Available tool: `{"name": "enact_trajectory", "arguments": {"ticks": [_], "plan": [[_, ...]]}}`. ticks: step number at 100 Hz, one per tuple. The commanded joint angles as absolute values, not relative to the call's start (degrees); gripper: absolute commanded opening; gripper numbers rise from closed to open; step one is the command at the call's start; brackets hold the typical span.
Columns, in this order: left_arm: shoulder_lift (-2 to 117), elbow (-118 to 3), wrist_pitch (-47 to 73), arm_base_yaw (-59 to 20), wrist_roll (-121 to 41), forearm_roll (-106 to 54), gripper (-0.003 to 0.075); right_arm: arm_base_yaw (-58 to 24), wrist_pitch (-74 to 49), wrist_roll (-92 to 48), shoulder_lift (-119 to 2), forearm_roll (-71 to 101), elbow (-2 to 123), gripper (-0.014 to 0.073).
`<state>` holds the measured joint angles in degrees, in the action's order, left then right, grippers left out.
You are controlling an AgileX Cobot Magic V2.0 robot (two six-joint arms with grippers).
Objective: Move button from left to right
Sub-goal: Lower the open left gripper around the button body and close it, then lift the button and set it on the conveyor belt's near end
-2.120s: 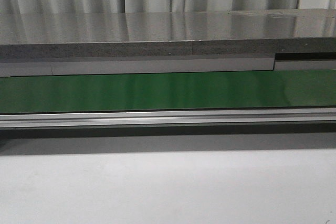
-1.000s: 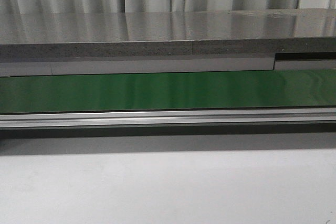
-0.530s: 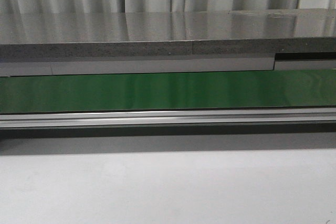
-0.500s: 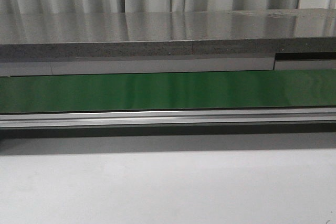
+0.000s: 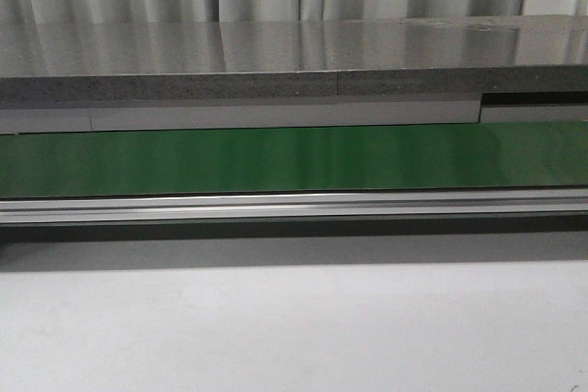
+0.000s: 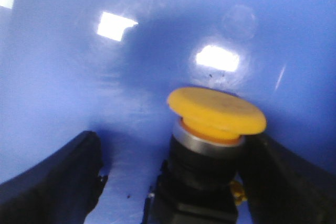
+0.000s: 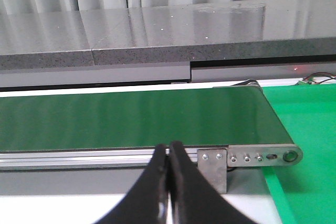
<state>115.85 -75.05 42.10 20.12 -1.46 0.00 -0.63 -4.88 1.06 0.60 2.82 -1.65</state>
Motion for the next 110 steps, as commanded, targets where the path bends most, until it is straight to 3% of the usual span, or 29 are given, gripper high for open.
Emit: {"name": "enact_trajectory", "arguments": {"ticks": [1, 36, 80, 110], "plan": [[113.46, -76.27, 41.38, 20.10, -1.34, 0.00, 0.0413, -0.65, -0.65, 1.02, 1.70, 2.08, -0.60, -0.0066], [113.05, -76.27, 43.49, 20.10, -1.34, 0.00, -0.0022, -0.65, -0.65, 1.02, 1.70, 2.08, -0.60, -0.0066], [101.37, -81.21, 46.84, 19.62, -1.46, -1.09, -0.0020, -0.65, -0.65, 1.02, 1.70, 2.08, -0.60, -0.0066], [99.92, -82.69, 52.25, 12.90, -5.69, -3.26, -0.0020, -0.65, -0.65, 1.02, 1.70, 2.08, -0.60, -0.0066]]}}
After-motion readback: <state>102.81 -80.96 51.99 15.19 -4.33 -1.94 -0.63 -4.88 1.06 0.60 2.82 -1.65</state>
